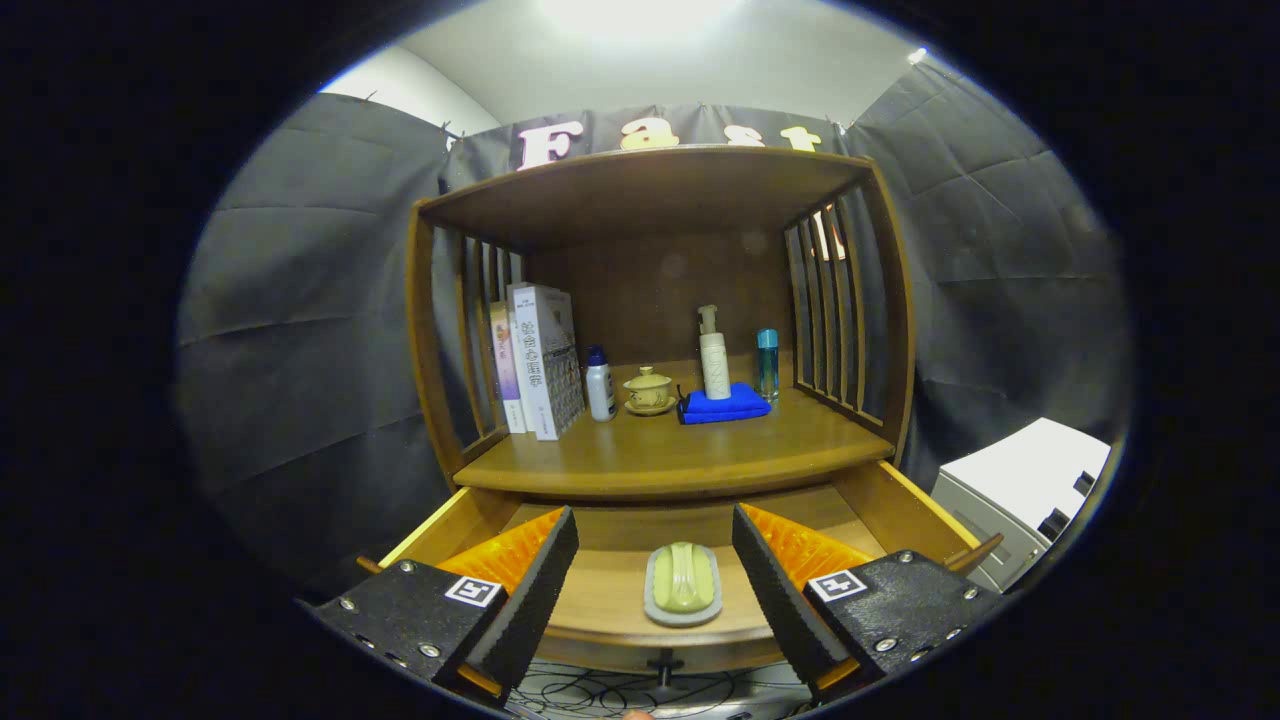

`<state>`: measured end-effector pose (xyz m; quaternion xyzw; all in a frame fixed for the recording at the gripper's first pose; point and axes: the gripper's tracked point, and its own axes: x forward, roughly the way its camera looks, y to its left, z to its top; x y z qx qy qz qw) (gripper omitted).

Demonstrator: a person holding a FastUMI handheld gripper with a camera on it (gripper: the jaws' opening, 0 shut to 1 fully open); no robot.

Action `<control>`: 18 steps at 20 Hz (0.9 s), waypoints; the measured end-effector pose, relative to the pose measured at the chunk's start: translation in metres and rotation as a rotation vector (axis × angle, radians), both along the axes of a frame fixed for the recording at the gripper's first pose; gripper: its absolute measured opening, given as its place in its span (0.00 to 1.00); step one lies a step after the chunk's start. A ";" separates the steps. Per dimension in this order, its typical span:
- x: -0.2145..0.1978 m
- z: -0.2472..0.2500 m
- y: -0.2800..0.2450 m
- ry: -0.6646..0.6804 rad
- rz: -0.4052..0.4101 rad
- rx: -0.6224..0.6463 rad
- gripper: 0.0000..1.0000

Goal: Pull open the drawer, take out the items inside it, and place them on the countertop above the cabinet.

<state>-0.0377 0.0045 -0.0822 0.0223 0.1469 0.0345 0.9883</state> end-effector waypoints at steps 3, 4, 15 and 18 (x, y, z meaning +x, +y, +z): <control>0.036 -0.008 -0.004 0.087 -0.036 -0.009 0.96; 0.047 -0.015 -0.006 0.122 -0.056 -0.020 0.96; 0.080 -0.143 -0.007 0.646 -0.083 -0.128 0.95; 0.070 -0.161 -0.011 0.724 -0.079 -0.150 0.86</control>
